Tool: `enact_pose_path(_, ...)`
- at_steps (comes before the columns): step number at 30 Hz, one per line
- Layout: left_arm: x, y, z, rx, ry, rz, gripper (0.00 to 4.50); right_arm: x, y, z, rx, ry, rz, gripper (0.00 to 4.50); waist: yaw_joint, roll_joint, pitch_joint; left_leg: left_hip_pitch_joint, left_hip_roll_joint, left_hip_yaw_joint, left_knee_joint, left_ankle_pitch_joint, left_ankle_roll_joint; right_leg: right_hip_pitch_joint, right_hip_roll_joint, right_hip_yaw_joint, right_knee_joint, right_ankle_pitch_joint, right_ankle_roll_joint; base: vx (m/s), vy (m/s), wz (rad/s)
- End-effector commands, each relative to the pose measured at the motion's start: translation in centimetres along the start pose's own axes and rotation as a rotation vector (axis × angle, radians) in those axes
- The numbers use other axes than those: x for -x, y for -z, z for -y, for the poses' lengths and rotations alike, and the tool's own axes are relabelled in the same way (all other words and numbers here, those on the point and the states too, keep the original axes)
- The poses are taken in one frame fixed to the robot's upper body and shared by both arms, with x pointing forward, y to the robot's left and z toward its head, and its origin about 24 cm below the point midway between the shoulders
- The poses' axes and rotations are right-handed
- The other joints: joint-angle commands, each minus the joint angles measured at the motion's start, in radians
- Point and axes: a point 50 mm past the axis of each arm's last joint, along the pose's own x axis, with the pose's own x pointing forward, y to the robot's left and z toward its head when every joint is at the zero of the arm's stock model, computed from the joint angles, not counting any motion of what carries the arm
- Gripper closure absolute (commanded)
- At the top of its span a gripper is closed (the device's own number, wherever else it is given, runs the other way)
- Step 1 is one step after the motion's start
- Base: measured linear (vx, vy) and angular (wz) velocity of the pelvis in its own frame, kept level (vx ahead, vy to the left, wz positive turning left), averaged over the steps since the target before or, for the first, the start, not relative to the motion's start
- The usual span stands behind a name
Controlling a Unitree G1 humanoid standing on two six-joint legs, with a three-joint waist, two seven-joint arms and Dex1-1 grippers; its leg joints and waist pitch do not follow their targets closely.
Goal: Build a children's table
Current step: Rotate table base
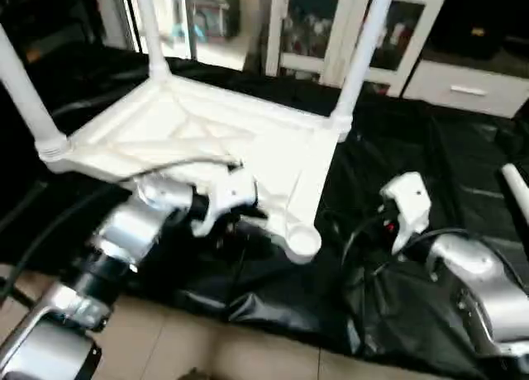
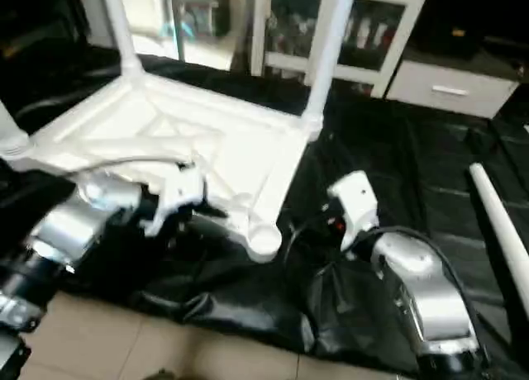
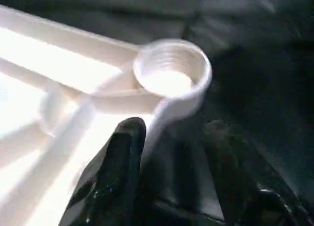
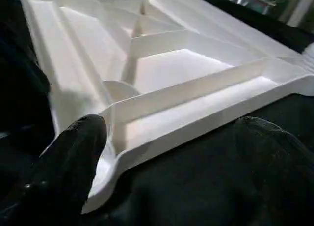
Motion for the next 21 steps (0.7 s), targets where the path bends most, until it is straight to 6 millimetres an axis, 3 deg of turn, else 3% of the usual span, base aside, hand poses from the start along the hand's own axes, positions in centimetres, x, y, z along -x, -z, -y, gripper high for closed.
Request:
enact_pose_path(1, -0.1, -0.4, -0.3, -0.038, 0.018, -0.021, 2.25, 0.3, 0.0, 0.1, 0.01, -0.007, -0.003, 0.0, 0.001, 0.011, -0.066, 0.012, 0.057, -0.029, -0.076, -0.187, -0.005, 0.046, -0.076, 0.054, -0.067, -0.171, -0.181, 0.0, 0.0, 0.0)
enact_pose_path(10, -2.5, 0.4, -1.7, -0.091, -0.055, -0.079, 2.25, 0.6, 0.3, -0.7, 0.032, -0.059, -0.024, 0.0, 0.001, 0.009, -0.067, 0.008, 0.057, -0.031, -0.072, -0.189, 0.011, 0.052, -0.081, 0.054, -0.07, -0.156, -0.195, 0.0, 0.0, 0.0)
enact_pose_path(20, -1.9, 2.4, -2.3, -0.099, -0.042, -0.226, 2.25, 0.8, 0.4, -0.9, 0.041, -0.095, -0.036, 0.0, 0.0, 0.012, -0.067, 0.012, 0.059, -0.032, -0.072, -0.193, 0.018, 0.052, -0.082, 0.054, -0.069, -0.145, -0.206, 0.0, 0.0, 0.0)
enact_pose_path(21, -1.8, 2.5, -2.4, -0.093, -0.045, -0.23, 2.41, 0.9, 0.4, -1.0, 0.036, -0.107, -0.037, 0.0, 0.001, 0.012, -0.068, 0.011, 0.061, -0.033, -0.072, -0.188, 0.018, 0.053, -0.083, 0.054, -0.067, -0.13, -0.214, 0.0, 0.0, 0.0)
